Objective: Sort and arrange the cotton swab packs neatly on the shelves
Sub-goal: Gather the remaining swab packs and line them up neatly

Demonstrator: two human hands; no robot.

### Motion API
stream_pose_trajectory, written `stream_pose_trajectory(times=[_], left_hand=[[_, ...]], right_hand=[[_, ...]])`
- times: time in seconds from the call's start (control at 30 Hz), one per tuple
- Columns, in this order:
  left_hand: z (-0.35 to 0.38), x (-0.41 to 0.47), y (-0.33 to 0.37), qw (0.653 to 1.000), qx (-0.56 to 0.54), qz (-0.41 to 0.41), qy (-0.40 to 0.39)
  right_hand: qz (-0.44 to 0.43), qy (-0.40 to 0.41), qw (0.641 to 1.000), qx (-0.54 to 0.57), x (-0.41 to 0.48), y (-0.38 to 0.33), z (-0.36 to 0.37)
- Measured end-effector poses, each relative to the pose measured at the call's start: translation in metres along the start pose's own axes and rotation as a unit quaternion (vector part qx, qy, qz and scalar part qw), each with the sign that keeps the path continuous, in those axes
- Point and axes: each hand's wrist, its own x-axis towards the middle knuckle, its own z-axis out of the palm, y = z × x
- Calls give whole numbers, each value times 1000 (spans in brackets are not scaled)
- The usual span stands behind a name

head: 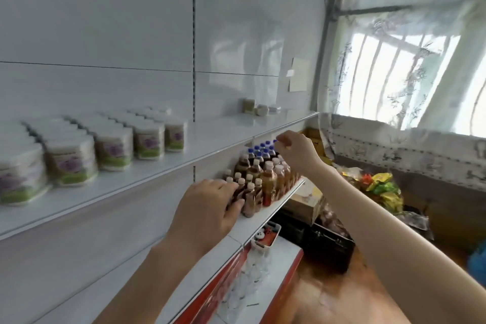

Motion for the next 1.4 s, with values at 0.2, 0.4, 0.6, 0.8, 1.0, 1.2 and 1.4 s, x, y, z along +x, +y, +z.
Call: stream_pose_trajectory(times=[0.2, 0.4, 0.6, 0.8, 1.0, 1.2, 1.4], left_hand=[[93, 94, 21, 998, -41, -17, -40], [192, 182, 5, 998, -11, -40, -57], [286, 297, -27, 995, -19, -80, -61], [354, 383, -46, 993, 48, -93, -55], [381, 400, -59, 965, 133, -173, -142], [387, 401, -62, 944, 102, -273, -152], [386, 405, -60, 915, 12, -401, -37]], right_hand=[[17, 11, 1000, 3, 71, 93, -15], [-1, 0, 1000, 4, 158, 161, 1], [-25, -26, 999, -21, 293, 220, 10], [-51, -50, 997, 22, 416, 263, 36], [-136, -113, 984, 20, 507, 270, 92], [-221, -246, 944, -11, 564, 267, 148], [-200, -356, 881, 238, 569, 274, 139]])
